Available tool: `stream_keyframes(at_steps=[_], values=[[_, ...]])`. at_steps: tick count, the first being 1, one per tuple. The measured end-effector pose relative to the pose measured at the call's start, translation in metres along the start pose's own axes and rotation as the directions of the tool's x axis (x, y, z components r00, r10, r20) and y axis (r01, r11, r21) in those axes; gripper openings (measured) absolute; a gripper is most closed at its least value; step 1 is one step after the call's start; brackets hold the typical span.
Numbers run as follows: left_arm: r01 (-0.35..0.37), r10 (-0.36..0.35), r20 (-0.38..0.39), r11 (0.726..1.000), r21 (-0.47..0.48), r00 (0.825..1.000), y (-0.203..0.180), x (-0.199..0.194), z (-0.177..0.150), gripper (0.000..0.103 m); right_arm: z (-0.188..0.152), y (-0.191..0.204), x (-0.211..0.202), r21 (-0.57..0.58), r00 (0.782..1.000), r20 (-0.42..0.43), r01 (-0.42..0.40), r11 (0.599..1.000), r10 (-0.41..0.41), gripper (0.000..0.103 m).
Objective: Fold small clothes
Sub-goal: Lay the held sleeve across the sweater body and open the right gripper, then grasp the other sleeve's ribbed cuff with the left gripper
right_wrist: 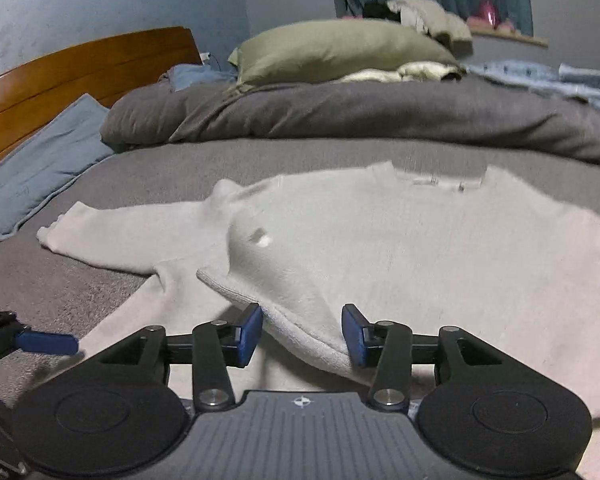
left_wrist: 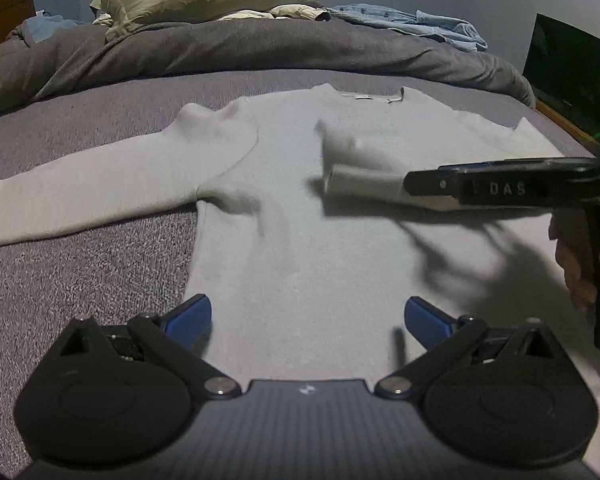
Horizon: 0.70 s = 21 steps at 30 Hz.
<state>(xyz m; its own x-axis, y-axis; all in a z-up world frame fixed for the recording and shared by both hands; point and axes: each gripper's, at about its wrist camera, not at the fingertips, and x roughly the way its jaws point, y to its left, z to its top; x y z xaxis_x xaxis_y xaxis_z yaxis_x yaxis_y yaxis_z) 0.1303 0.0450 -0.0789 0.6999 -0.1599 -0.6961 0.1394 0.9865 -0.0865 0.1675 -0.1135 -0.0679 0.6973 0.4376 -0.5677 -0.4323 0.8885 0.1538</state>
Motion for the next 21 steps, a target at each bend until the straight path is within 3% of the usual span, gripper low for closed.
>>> stream_keyframes(at_steps=[3, 7, 10, 12, 15, 19, 21], values=[[0.0, 0.0, 0.005, 1.0, 0.008, 1.0, 0.001, 0.001, 0.001, 0.103, -0.002, -0.004, 0.004, -0.022, 1.0, -0.004, -0.005, 1.0, 0.005, 0.048], [0.0, 0.0, 0.008, 1.0, -0.012, 1.0, 0.007, 0.001, 0.003, 0.103, -0.002, -0.001, 0.006, -0.007, 0.996, -0.049, -0.072, 0.997, 0.072, 0.045], [-0.004, 0.004, 0.008, 1.0, -0.028, 1.0, 0.011, 0.002, 0.003, 0.103, -0.002, -0.002, 0.009, 0.071, 0.977, -0.094, -0.186, 0.98, 0.193, 0.053], [0.0, 0.0, 0.009, 0.999, -0.038, 1.0, 0.011, 0.004, 0.005, 0.103, -0.001, -0.005, 0.005, 0.122, 0.964, -0.081, -0.243, 0.962, 0.253, 0.062], [0.03, -0.028, 0.028, 0.998, -0.063, 0.999, 0.009, 0.01, 0.013, 0.103, 0.006, -0.014, -0.009, 0.149, 0.97, -0.021, -0.237, 0.96, 0.242, 0.081], [0.109, -0.103, 0.069, 0.989, -0.096, 0.992, 0.006, 0.027, 0.026, 0.102, 0.01, -0.037, -0.024, 0.225, 0.987, 0.059, -0.156, 0.962, 0.146, 0.084], [0.145, -0.136, 0.085, 0.983, -0.111, 0.987, 0.005, 0.037, 0.032, 0.099, 0.006, -0.047, -0.03, 0.252, 0.996, 0.075, -0.068, 0.965, 0.05, 0.084]])
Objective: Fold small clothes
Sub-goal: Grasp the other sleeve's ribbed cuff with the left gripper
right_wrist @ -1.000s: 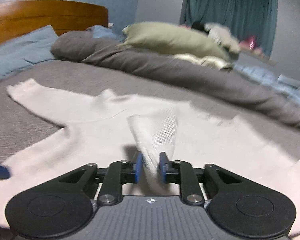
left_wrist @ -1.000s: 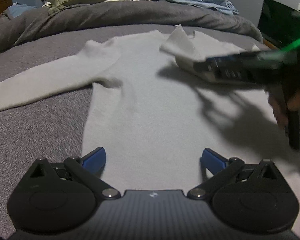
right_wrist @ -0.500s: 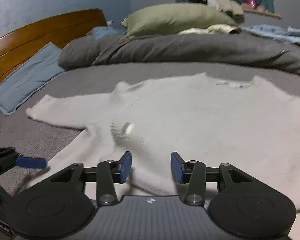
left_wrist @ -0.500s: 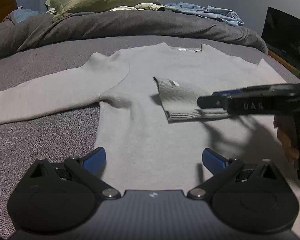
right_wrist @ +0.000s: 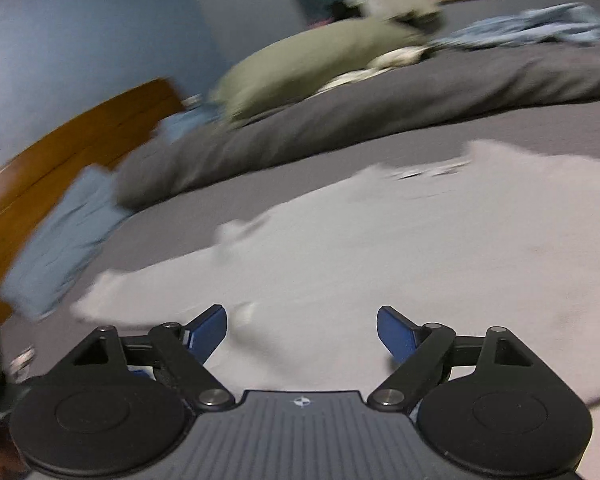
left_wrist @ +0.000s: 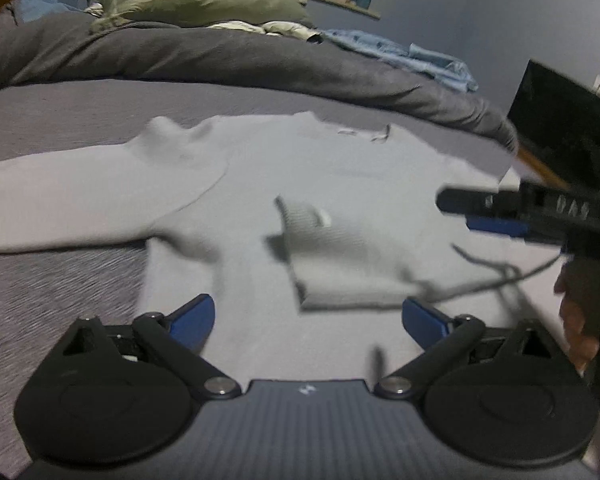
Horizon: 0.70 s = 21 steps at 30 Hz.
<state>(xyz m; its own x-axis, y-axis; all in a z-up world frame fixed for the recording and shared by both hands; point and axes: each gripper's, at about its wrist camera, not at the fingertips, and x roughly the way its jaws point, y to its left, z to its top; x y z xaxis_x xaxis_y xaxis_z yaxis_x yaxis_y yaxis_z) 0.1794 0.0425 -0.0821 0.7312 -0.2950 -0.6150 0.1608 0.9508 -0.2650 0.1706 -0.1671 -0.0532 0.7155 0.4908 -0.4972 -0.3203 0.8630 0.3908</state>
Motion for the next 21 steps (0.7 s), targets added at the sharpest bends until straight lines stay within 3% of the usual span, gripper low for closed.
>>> stream_keyframes(at_steps=[4, 8, 10, 11, 12, 13, 14, 15, 21], values=[[0.016, -0.016, 0.013, 0.998, -0.056, 1.0, 0.001, 0.023, 0.016, 0.092, -0.004, -0.019, -0.011, 0.032, 0.99, 0.05, 0.134, 0.99, -0.135, 0.084], [0.013, -0.013, -0.003, 0.996, -0.083, 1.0, 0.005, 0.048, 0.035, 0.092, -0.009, -0.034, -0.017, 0.074, 0.982, 0.062, 0.176, 0.982, -0.18, 0.084], [0.035, -0.038, -0.028, 0.995, -0.096, 0.999, 0.007, 0.062, 0.043, 0.085, -0.01, -0.042, -0.021, 0.103, 0.98, 0.06, 0.183, 0.978, -0.19, 0.084], [0.071, -0.077, -0.049, 0.991, -0.117, 0.996, 0.008, 0.069, 0.047, 0.074, -0.011, -0.045, -0.021, 0.111, 0.98, 0.06, 0.185, 0.977, -0.192, 0.084], [0.104, -0.114, -0.067, 0.986, -0.132, 0.991, 0.009, 0.072, 0.049, 0.055, -0.012, -0.046, -0.022, 0.114, 0.979, 0.062, 0.188, 0.976, -0.195, 0.084], [0.129, -0.142, -0.083, 0.982, -0.137, 0.986, 0.008, 0.075, 0.051, 0.043, -0.014, -0.049, -0.019, 0.113, 0.978, 0.064, 0.191, 0.975, -0.199, 0.084], [0.141, -0.154, -0.095, 0.981, -0.132, 0.983, 0.007, 0.076, 0.053, 0.012, -0.015, -0.049, -0.021, 0.109, 0.977, 0.069, 0.193, 0.975, -0.201, 0.084], [0.146, -0.159, -0.103, 0.981, -0.129, 0.982, 0.005, 0.075, 0.054, 0.003, -0.015, -0.049, -0.022, 0.103, 0.976, 0.074, 0.197, 0.975, -0.204, 0.084], [0.072, -0.075, -0.033, 0.995, -0.072, 0.997, 0.0, 0.038, 0.047, 0.003, -0.01, -0.047, -0.022, 0.065, 0.967, 0.101, 0.229, 0.971, -0.234, 0.084]])
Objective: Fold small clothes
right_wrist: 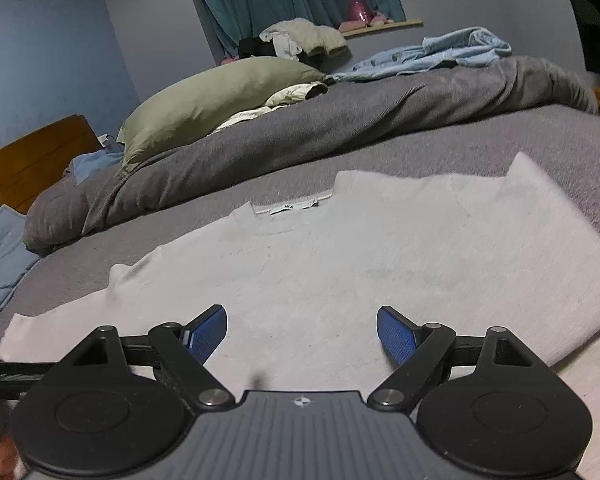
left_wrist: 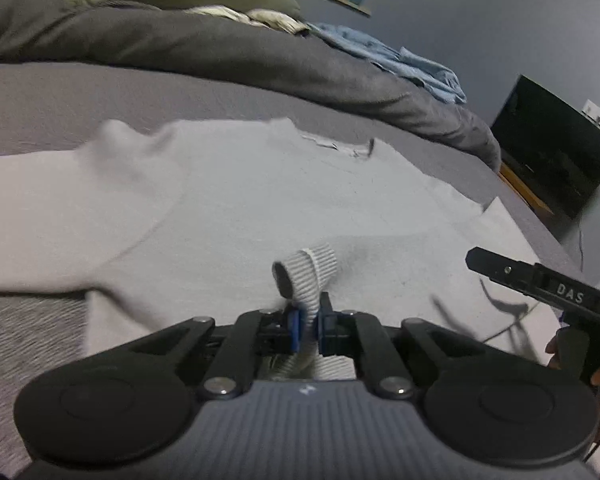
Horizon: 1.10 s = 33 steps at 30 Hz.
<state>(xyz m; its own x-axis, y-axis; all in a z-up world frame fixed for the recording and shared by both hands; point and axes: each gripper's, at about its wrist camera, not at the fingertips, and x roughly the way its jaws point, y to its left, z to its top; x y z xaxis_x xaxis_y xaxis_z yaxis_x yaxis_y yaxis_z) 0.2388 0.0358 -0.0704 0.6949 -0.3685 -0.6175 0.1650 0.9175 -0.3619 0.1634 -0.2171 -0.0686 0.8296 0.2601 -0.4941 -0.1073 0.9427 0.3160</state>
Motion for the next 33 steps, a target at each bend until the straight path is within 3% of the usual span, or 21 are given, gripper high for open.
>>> stream_keyframes(at_steps=[8, 12, 17, 19, 20, 24, 26, 28, 30, 33], values=[[-0.114, 0.113, -0.017, 0.99, -0.087, 0.993, 0.032, -0.035, -0.011, 0.003, 0.001, -0.007, -0.007, 0.01, 0.996, 0.047, 0.071, 0.997, -0.072, 0.084], [-0.118, 0.116, -0.031, 0.99, -0.071, 0.993, 0.037, -0.034, -0.016, 0.003, 0.003, -0.011, -0.012, 0.005, 0.985, 0.109, 0.132, 0.991, -0.132, 0.084], [-0.164, 0.163, -0.026, 0.985, -0.06, 0.986, 0.041, -0.03, -0.017, 0.003, 0.019, -0.039, -0.029, 0.078, 0.924, 0.244, 0.283, 0.956, -0.294, 0.084], [-0.177, 0.175, -0.027, 0.982, -0.065, 0.984, 0.044, -0.03, -0.017, 0.003, 0.028, -0.06, -0.033, 0.137, 0.897, 0.249, 0.34, 0.931, -0.364, 0.084], [-0.187, 0.185, -0.026, 0.981, -0.057, 0.982, 0.044, -0.03, -0.018, 0.003, 0.034, -0.076, -0.034, 0.183, 0.895, 0.229, 0.347, 0.92, -0.383, 0.082], [-0.212, 0.211, -0.023, 0.977, -0.033, 0.977, 0.042, -0.031, -0.02, 0.003, 0.046, -0.122, -0.032, 0.271, 0.906, 0.128, 0.359, 0.893, -0.403, 0.062], [-0.215, 0.215, -0.019, 0.976, -0.025, 0.976, 0.041, -0.032, -0.021, 0.003, 0.046, -0.135, -0.031, 0.303, 0.928, 0.094, 0.319, 0.898, -0.361, 0.056], [-0.219, 0.219, -0.017, 0.976, -0.018, 0.976, 0.041, -0.033, -0.022, 0.003, 0.048, -0.146, -0.027, 0.325, 0.952, 0.07, 0.262, 0.909, -0.3, 0.053], [-0.197, 0.197, -0.007, 0.98, -0.032, 0.98, 0.042, -0.035, -0.025, 0.003, 0.051, -0.15, -0.02, 0.299, 0.959, 0.037, 0.259, 0.918, -0.283, 0.048], [-0.187, 0.185, -0.028, 0.981, -0.056, 0.982, 0.046, -0.033, -0.028, 0.003, 0.054, -0.149, -0.005, 0.281, 0.973, -0.003, 0.224, 0.933, -0.232, 0.05]])
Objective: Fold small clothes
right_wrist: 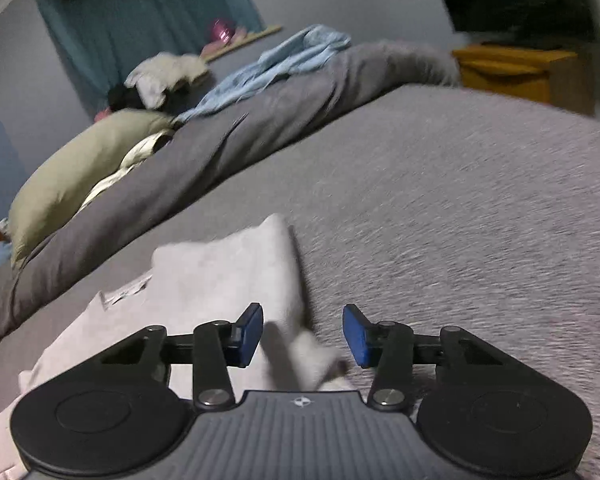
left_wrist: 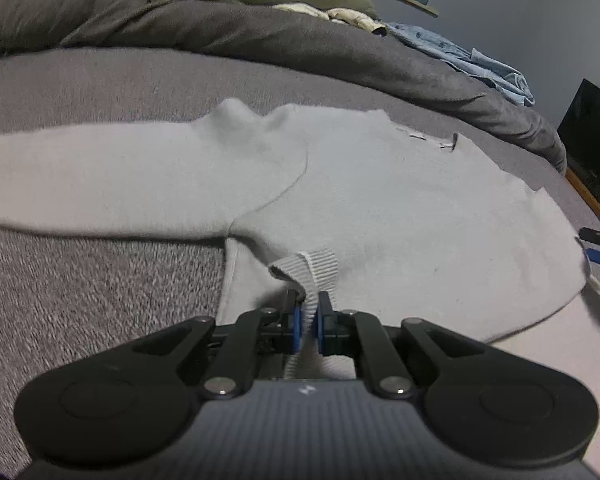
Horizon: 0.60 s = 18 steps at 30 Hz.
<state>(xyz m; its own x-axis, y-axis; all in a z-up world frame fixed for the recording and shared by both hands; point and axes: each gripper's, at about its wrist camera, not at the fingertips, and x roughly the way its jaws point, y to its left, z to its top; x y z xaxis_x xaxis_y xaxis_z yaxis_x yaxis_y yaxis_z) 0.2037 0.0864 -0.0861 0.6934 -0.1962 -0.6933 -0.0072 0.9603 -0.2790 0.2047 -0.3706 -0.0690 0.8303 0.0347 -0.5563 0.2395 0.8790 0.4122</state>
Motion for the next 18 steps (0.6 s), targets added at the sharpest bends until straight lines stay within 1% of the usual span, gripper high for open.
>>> stream_keyframes(at_steps=[1, 2, 3, 4, 5, 6, 7, 8, 10, 11, 12, 13, 15, 16, 17, 18], values=[[0.002, -0.002, -0.004, 1.0, -0.009, 1.0, 0.001, 0.001, -0.001, 0.003, 0.002, 0.004, 0.006, -0.017, 1.0, -0.012, -0.012, 1.0, 0.012, 0.052], [0.003, -0.003, -0.006, 1.0, -0.011, 1.0, 0.002, 0.002, 0.0, 0.003, 0.004, 0.01, 0.011, -0.047, 0.999, -0.029, -0.016, 0.999, 0.015, 0.059], [0.003, -0.003, -0.007, 1.0, -0.008, 1.0, 0.002, 0.002, -0.001, 0.003, 0.004, 0.014, 0.017, -0.076, 0.998, -0.055, -0.016, 0.997, 0.011, 0.061], [0.002, -0.002, -0.008, 1.0, -0.004, 1.0, 0.002, 0.002, -0.001, 0.003, 0.005, 0.018, 0.023, -0.099, 0.996, -0.088, -0.012, 0.995, 0.003, 0.053], [0.001, -0.001, -0.008, 1.0, -0.001, 1.0, 0.001, 0.002, -0.001, 0.003, 0.005, 0.022, 0.028, -0.13, 0.993, -0.121, -0.009, 0.991, -0.007, 0.034], [-0.002, 0.002, -0.01, 1.0, 0.002, 1.0, 0.001, 0.003, -0.001, 0.003, 0.005, 0.024, 0.033, -0.162, 0.991, -0.133, 0.01, 0.987, -0.032, 0.031], [-0.004, 0.004, -0.011, 1.0, 0.006, 1.0, 0.001, 0.003, -0.001, 0.003, 0.004, 0.026, 0.033, -0.178, 0.991, -0.126, 0.032, 0.984, -0.055, 0.029], [-0.006, 0.006, -0.013, 1.0, 0.008, 1.0, 0.001, 0.004, -0.001, 0.003, 0.003, 0.027, 0.033, -0.181, 0.99, -0.111, 0.061, 0.982, -0.082, 0.03], [-0.001, 0.001, -0.014, 1.0, 0.009, 1.0, 0.003, 0.004, -0.002, 0.006, 0.0, 0.028, 0.032, -0.158, 0.987, -0.098, 0.111, 0.981, -0.128, 0.039], [-0.006, 0.006, -0.013, 1.0, 0.011, 1.0, 0.004, 0.004, -0.003, 0.012, -0.003, 0.03, 0.027, -0.155, 0.986, -0.078, 0.135, 0.979, -0.149, 0.05], [-0.006, 0.006, -0.011, 1.0, 0.011, 1.0, 0.007, 0.003, -0.004, 0.017, -0.006, 0.035, 0.022, -0.166, 0.985, -0.043, 0.157, 0.974, -0.166, 0.052], [-0.002, 0.002, -0.013, 1.0, 0.01, 1.0, 0.01, 0.001, -0.005, 0.018, -0.01, 0.038, 0.016, -0.181, 0.984, -0.007, 0.172, 0.968, -0.177, 0.053], [0.004, -0.004, -0.015, 1.0, 0.011, 1.0, 0.016, -0.003, -0.007, 0.022, -0.02, 0.048, 0.006, -0.218, 0.982, 0.071, 0.187, 0.958, -0.175, 0.062], [-0.001, 0.001, -0.015, 1.0, 0.009, 1.0, 0.019, -0.005, -0.008, 0.023, -0.026, 0.053, -0.001, -0.233, 0.981, 0.102, 0.185, 0.955, -0.165, 0.064], [-0.007, 0.007, -0.015, 1.0, -0.001, 1.0, 0.022, -0.007, -0.009, 0.023, -0.031, 0.059, -0.007, -0.25, 0.979, 0.131, 0.184, 0.95, -0.155, 0.069], [-0.009, 0.009, -0.014, 1.0, -0.01, 1.0, 0.024, -0.009, -0.008, 0.023, -0.037, 0.067, -0.012, -0.272, 0.977, 0.159, 0.18, 0.945, -0.14, 0.072]])
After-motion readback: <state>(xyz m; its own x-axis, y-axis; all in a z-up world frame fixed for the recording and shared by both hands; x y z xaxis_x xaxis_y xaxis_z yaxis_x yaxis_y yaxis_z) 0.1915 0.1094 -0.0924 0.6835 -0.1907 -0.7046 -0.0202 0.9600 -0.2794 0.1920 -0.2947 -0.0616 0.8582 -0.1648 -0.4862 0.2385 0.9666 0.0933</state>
